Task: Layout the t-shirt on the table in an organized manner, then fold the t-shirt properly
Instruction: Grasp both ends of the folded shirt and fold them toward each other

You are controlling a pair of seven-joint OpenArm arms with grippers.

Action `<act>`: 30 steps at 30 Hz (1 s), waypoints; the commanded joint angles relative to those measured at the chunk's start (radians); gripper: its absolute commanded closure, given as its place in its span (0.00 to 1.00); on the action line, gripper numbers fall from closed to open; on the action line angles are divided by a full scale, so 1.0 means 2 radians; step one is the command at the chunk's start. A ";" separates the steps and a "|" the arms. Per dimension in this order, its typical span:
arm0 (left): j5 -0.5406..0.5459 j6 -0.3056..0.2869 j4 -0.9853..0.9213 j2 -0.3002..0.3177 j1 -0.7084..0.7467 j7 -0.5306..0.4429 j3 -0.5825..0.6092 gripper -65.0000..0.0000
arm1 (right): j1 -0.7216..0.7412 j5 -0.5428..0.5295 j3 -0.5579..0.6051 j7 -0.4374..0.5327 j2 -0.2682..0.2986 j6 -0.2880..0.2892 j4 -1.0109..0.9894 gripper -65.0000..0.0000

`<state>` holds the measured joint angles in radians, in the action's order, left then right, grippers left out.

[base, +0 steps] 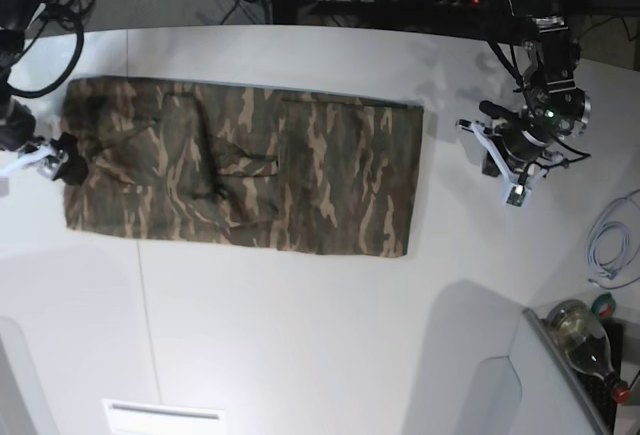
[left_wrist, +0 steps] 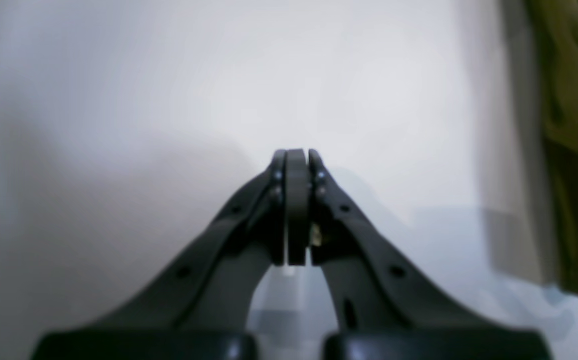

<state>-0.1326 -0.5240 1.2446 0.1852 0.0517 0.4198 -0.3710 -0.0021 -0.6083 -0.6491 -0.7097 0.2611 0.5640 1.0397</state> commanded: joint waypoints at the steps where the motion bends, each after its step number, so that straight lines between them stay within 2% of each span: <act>1: 0.002 0.000 -0.005 0.004 -0.007 -0.016 -0.001 1.00 | 0.013 -0.008 -0.003 0.007 0.016 0.004 -0.012 0.12; 5: 0.002 0.000 -0.044 -0.013 -0.021 -0.047 -0.001 1.00 | 0.026 -0.008 -0.002 0.005 0.025 0.015 -0.068 0.12; 8: 0.001 0.002 -0.060 -0.022 -0.024 -0.061 0.001 1.00 | 0.024 -0.008 -0.002 -0.016 0.022 0.067 -0.079 0.19; 10: 0.002 0.003 -0.067 -0.029 -0.032 -0.071 0.022 1.00 | 0.024 -0.009 0.021 -0.043 0.022 0.067 -0.079 0.26; 13: 0.002 0.003 -0.068 -0.032 -0.035 -0.072 0.049 1.00 | 0.021 -0.010 0.058 -0.051 0.019 0.067 -0.078 0.33; 17: 0.002 0.003 -0.067 -0.036 -0.036 -0.073 0.075 1.00 | 0.020 -0.010 0.066 -0.051 0.009 0.067 -0.078 0.33; 23: 0.002 0.003 -0.067 -0.046 -0.035 -0.071 0.076 1.00 | 0.027 -0.009 0.068 -0.054 0.003 0.067 -0.078 0.36; 25: 0.002 0.003 -0.067 -0.048 -0.035 -0.071 0.078 1.00 | 0.028 -0.008 0.069 -0.054 0.003 0.067 -0.078 0.48; 30: -0.002 0.003 -0.067 -0.060 -0.034 -0.071 0.078 1.00 | 0.042 -0.008 0.069 -0.055 0.003 0.067 -0.078 0.91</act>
<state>-0.1253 -0.5076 1.1049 0.0639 -0.0162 0.2531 -0.2188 0.0696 -0.6197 -0.5121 -0.8173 0.2539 0.7036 0.8749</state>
